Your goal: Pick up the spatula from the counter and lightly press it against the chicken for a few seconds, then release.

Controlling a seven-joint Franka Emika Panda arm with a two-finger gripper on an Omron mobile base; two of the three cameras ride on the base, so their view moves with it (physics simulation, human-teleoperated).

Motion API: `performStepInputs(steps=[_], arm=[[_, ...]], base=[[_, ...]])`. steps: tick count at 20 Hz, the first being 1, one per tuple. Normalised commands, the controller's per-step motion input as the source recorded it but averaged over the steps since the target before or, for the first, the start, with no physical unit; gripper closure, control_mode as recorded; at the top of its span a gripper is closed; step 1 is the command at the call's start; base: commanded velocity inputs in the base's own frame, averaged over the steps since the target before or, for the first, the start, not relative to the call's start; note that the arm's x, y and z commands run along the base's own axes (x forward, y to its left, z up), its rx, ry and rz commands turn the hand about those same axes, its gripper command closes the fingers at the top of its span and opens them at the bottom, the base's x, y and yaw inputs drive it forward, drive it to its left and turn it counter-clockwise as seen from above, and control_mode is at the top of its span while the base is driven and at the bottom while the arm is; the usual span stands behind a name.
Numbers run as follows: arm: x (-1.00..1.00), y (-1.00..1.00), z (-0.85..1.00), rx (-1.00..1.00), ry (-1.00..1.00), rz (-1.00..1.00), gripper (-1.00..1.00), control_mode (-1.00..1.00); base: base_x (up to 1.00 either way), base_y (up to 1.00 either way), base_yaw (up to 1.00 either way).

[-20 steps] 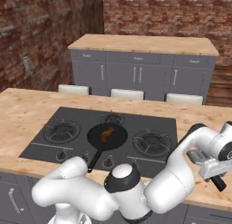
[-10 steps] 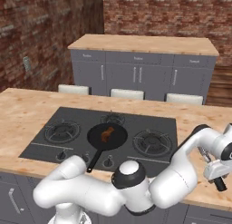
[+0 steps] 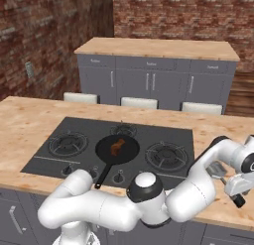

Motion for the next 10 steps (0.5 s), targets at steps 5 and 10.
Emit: performStepInputs(steps=[5,10], arm=[[0.0,-0.1,-0.14,0.0,0.01,0.02,1.0,-1.0],[-0.08,-0.11,0.03,0.08,0.0,0.03,1.0,-1.0]], base=[[0.0,0.0,0.0],[0.0,0.0,0.0]])
